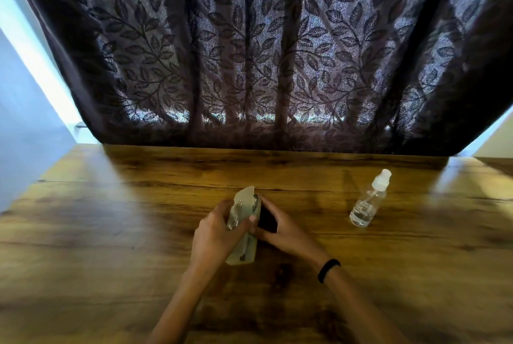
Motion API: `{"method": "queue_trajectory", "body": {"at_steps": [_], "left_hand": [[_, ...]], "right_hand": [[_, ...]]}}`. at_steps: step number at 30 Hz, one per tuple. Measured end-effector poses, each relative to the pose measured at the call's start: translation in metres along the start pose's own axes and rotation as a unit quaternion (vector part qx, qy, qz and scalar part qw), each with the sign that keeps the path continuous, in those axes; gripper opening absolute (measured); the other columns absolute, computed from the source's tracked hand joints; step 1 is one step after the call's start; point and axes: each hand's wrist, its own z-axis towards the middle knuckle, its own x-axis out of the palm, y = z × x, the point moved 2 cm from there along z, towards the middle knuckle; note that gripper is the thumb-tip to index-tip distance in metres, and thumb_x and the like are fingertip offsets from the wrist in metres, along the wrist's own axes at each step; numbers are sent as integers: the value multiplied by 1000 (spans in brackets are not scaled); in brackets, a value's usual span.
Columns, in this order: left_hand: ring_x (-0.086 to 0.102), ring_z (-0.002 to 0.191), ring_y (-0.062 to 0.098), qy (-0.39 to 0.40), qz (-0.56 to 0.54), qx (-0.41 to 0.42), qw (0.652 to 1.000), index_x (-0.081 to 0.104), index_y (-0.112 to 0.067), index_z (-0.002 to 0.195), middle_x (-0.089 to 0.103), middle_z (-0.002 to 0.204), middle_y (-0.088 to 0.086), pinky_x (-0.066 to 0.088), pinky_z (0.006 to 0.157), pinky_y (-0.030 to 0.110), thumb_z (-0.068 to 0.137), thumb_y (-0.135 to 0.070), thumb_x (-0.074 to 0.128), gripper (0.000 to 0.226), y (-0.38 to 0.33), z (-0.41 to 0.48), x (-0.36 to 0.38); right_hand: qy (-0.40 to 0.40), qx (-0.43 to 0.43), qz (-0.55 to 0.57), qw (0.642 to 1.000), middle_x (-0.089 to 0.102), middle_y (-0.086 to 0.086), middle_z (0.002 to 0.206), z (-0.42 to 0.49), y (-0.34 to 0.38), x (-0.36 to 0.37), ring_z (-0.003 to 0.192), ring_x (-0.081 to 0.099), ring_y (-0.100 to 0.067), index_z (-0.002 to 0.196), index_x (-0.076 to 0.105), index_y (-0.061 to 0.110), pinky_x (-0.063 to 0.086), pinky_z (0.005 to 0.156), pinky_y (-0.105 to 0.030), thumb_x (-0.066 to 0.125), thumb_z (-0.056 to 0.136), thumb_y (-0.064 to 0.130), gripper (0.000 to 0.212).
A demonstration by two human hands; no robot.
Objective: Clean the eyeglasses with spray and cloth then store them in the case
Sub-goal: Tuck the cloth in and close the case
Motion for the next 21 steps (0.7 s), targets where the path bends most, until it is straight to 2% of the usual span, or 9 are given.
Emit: {"method": "queue_trajectory", "body": {"at_steps": [2, 4, 5, 8, 11, 14, 17, 21], "left_hand": [[57, 82, 7, -5, 4, 0, 1000, 47, -22, 127, 66, 110, -2, 50, 64, 23, 76, -51, 64, 61, 0, -1, 0], [61, 88, 11, -6, 10, 0, 1000, 46, -22, 127, 65, 111, -1, 52, 68, 26, 76, -51, 64, 62, -1, -1, 0], [62, 91, 13, -6, 15, -1, 1000, 46, -21, 128, 65, 112, -1, 52, 69, 28, 76, -52, 64, 62, -1, -2, 0], [60, 97, 16, 3, 36, -3, 999, 46, -22, 127, 62, 116, 1, 53, 72, 31, 76, -55, 62, 63, -2, -2, 2], [59, 102, 20, 2, 74, 3, 997, 46, -22, 127, 59, 119, 3, 50, 72, 30, 73, -61, 60, 68, -5, -3, 3], [59, 100, 21, -15, 117, 25, 993, 46, -21, 127, 57, 120, 5, 49, 68, 28, 72, -63, 59, 70, -10, -8, 6], [59, 101, 21, -15, 154, 35, 987, 44, -22, 127, 55, 121, 5, 52, 70, 31, 74, -59, 62, 67, -14, -11, 7], [56, 103, 17, -25, 208, 57, 976, 41, -23, 128, 54, 121, 1, 51, 73, 26, 78, -55, 61, 63, -21, -15, 12]], "right_hand": [[-7, -7, -4, 1000, 27, 6, 149, 0, 0, 4, 119, 26, 2, 144, 13, 33, 34, 88, -10, 68, 78, 37, 86], [-15, -19, -10, 1000, 32, 5, 147, 1, 1, 6, 118, 31, 3, 143, 15, 34, 38, 81, -6, 69, 78, 32, 84], [-17, -23, -12, 1000, 33, 4, 147, 2, 0, 6, 120, 32, 1, 142, 15, 33, 39, 84, -8, 70, 78, 30, 84], [-10, -14, 1, 1000, 27, 3, 150, 2, -1, 4, 134, 28, -13, 143, 16, 32, 34, 103, -27, 68, 78, 33, 83], [-10, 14, 58, 998, 24, 3, 152, 2, -3, -2, 139, 20, -17, 142, 21, 33, 25, 105, -31, 64, 80, 36, 75], [-23, 30, 70, 997, 25, 0, 152, 3, -6, -6, 140, 19, -19, 142, 23, 30, 22, 110, -39, 55, 89, 29, 62], [-41, 28, 65, 997, 28, 1, 151, 4, -5, -4, 139, 22, -17, 142, 26, 27, 24, 111, -39, 50, 92, 28, 55], [-61, 21, 56, 996, 33, 3, 148, 2, -5, -4, 136, 28, -15, 141, 28, 26, 28, 106, -33, 53, 89, 34, 57]]}}
